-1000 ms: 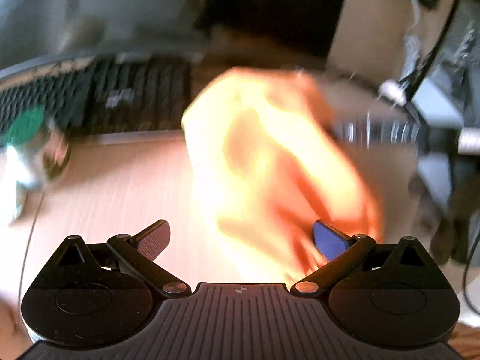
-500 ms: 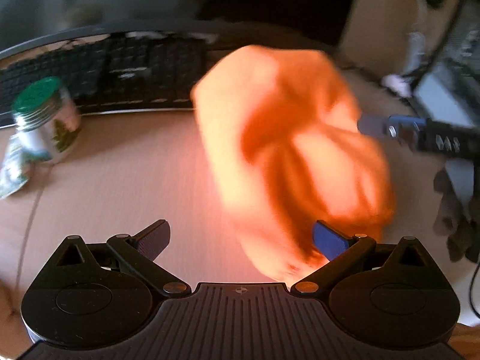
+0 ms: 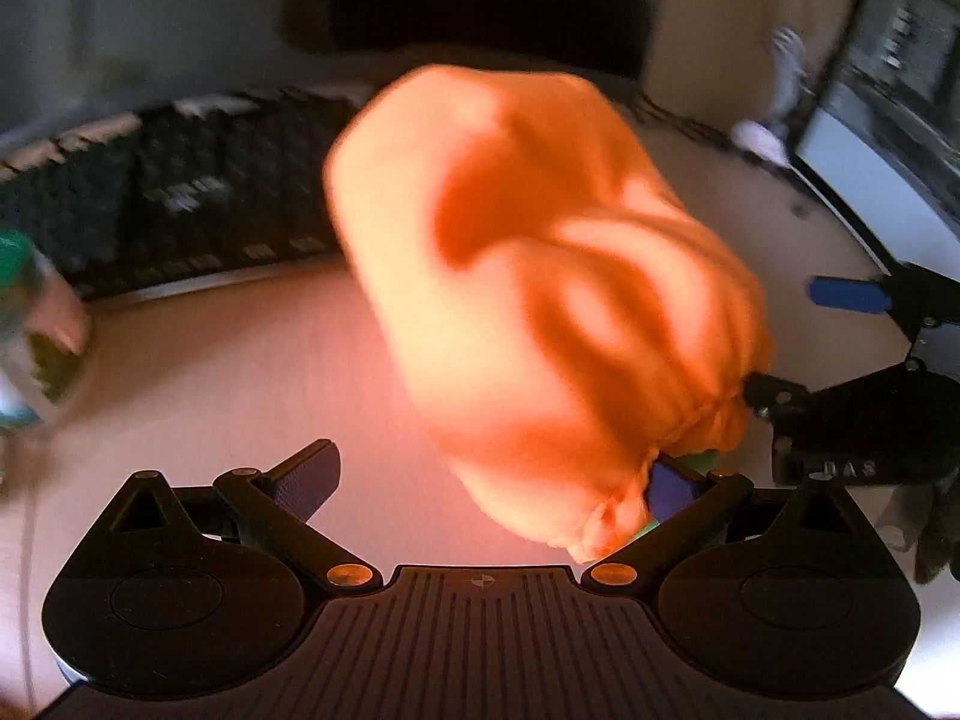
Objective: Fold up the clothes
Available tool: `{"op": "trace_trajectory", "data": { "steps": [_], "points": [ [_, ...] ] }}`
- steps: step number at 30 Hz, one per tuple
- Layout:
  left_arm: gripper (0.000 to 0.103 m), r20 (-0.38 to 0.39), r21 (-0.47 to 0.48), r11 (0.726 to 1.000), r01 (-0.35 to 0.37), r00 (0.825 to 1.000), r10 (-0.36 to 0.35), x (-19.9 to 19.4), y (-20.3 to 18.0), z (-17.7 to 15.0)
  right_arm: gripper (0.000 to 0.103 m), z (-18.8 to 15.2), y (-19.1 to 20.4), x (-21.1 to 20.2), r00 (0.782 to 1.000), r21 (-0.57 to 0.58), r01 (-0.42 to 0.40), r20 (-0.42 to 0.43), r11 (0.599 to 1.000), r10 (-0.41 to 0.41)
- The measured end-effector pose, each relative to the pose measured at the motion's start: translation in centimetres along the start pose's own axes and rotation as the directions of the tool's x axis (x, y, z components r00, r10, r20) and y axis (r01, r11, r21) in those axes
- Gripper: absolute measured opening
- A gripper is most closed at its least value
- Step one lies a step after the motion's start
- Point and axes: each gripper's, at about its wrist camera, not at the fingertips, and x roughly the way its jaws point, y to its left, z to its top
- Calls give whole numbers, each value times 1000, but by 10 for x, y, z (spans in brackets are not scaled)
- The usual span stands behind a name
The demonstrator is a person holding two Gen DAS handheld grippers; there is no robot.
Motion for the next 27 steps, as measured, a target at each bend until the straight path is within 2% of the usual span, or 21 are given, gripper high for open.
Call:
{"op": "trace_trajectory", "data": {
  "steps": [1,3,8,10,12,15,18,21,23,24,25,26,27],
  "points": [
    [103,9,-5,1000,-19,1000,19,1,0,2,98,1,-3,2,1000,19,-3,0,1000,3],
    [103,26,-18,998,-55,998,56,3,0,3,98,-1,-5,-4,998,47,-58,15,997,57],
    [103,43,-160,982,-97,994,105,-17,-7,-36,103,-32,-2,-29,988,48,-151,25,987,150],
    [103,79,-223,970,-96,990,116,-36,-17,-53,103,-46,-13,-47,981,69,-194,37,979,192],
    [103,138,-230,968,-97,982,131,-59,-32,-66,103,-58,-28,-69,970,88,-239,68,967,234],
    [103,220,-195,969,-149,957,191,-92,-59,-75,103,-69,-53,-102,950,104,-297,135,949,283],
    [103,298,-189,961,-201,921,252,-126,-82,-85,103,-75,-75,-133,926,113,-337,219,935,308],
    [103,371,-216,945,-246,874,313,-147,-108,-105,103,-85,-84,-158,902,119,-346,314,931,295],
    [103,377,-260,929,-264,858,350,-146,-125,-120,103,-94,-83,-170,897,154,-335,355,929,265],
    [103,372,-284,921,-268,854,363,-144,-135,-127,103,-99,-82,-174,897,173,-335,358,926,258],
    [103,358,-305,915,-264,859,367,-139,-143,-133,103,-103,-81,-178,904,188,-336,340,923,260],
    [103,343,-323,911,-255,866,364,-135,-150,-138,103,-107,-78,-180,914,191,-335,304,923,269],
    [103,326,-325,916,-234,882,341,-131,-156,-141,103,-111,-75,-182,920,181,-333,278,925,277]
  ]
}}
